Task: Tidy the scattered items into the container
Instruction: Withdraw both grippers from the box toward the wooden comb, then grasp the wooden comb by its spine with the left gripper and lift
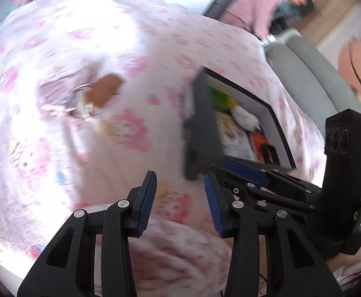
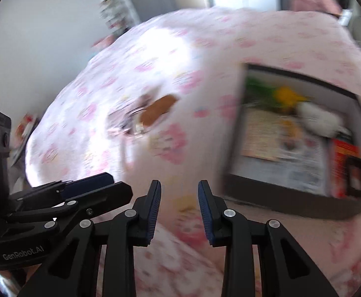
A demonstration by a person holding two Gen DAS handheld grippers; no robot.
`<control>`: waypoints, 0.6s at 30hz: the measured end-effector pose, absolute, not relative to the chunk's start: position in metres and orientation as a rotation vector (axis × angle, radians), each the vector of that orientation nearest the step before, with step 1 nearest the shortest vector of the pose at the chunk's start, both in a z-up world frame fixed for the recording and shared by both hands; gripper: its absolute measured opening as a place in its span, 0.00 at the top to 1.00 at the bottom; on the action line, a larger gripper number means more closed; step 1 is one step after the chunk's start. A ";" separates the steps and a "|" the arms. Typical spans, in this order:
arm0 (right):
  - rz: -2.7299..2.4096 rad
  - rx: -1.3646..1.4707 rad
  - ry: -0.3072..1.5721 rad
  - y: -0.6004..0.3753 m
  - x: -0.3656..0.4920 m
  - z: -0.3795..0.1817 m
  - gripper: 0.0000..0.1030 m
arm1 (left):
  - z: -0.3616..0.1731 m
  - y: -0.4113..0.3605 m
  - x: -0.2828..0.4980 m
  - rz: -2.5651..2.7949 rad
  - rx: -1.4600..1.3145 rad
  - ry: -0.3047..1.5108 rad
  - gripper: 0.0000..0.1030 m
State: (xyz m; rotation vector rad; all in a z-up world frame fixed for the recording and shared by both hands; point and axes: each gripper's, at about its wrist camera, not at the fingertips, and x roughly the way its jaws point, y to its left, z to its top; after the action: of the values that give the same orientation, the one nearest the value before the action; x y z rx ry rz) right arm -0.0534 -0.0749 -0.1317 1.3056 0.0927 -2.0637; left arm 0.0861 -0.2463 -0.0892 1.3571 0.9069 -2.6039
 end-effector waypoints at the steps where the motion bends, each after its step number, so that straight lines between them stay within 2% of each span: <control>1: -2.005 1.317 0.064 -0.090 -0.060 -0.136 0.72 | -0.094 -0.261 0.089 -2.574 1.339 0.957 0.59; 4: -1.958 1.370 0.026 -0.122 -0.082 -0.149 0.72 | -0.111 -0.307 0.090 -2.492 1.278 1.153 0.59; 11: -1.939 1.447 0.017 -0.189 -0.139 -0.186 0.72 | -0.158 -0.381 0.056 -2.341 1.260 1.244 0.59; 14: -1.931 1.519 -0.007 -0.205 -0.164 -0.213 0.72 | -0.179 -0.399 0.033 -2.330 1.289 1.343 0.67; 16: -1.926 1.548 -0.042 -0.209 -0.178 -0.226 0.72 | -0.196 -0.411 0.014 -2.311 1.309 1.420 0.68; 18: -1.940 1.564 -0.052 -0.213 -0.188 -0.236 0.72 | -0.206 -0.417 -0.001 -2.294 1.326 1.414 0.68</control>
State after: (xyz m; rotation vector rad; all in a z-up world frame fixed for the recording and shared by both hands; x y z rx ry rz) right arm -0.1881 -0.2126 -0.2363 1.5641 -0.0525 -1.9403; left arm -0.0007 -0.4168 -0.2062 1.3255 1.4136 -2.2937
